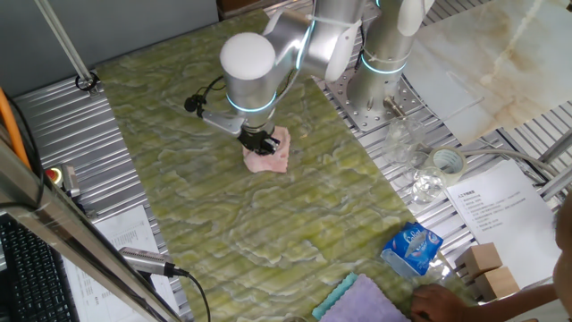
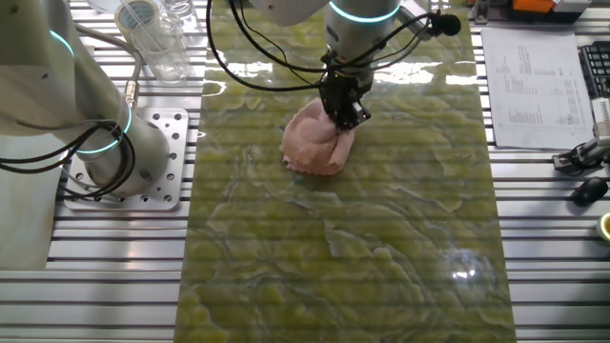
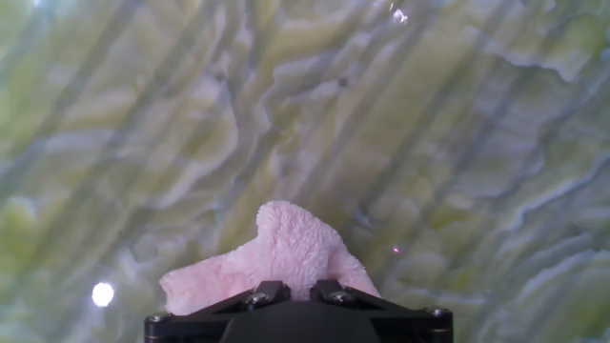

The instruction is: Clean the table with a cloth

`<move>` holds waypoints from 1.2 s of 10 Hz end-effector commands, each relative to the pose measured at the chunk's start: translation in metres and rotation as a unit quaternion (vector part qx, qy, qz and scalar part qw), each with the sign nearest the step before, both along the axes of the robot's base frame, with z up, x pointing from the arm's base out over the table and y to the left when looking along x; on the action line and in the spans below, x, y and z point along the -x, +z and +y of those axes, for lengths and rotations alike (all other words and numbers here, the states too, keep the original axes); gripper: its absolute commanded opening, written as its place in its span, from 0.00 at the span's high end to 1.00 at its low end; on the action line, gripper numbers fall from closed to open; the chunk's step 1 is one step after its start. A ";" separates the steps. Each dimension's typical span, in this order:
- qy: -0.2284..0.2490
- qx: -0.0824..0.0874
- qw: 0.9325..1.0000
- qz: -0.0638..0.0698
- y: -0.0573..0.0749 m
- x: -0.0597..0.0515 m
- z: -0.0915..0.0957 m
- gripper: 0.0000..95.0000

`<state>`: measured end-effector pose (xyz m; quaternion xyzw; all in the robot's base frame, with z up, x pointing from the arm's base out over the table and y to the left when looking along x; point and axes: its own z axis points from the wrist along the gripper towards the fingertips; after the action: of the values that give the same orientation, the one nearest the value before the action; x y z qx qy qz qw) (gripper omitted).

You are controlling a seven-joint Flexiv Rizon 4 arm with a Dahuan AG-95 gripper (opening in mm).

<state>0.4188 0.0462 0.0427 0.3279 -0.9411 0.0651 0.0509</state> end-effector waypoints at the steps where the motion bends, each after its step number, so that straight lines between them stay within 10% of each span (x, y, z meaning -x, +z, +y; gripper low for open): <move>1: 0.059 0.006 0.998 0.005 -0.002 0.009 -0.009 1.00; 6: 0.127 0.002 0.992 0.016 0.008 0.030 -0.039 1.00; 12: 0.281 -0.008 0.959 0.045 0.022 0.047 -0.067 1.00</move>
<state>0.3768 -0.0142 0.0601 0.5522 -0.8289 0.0600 0.0661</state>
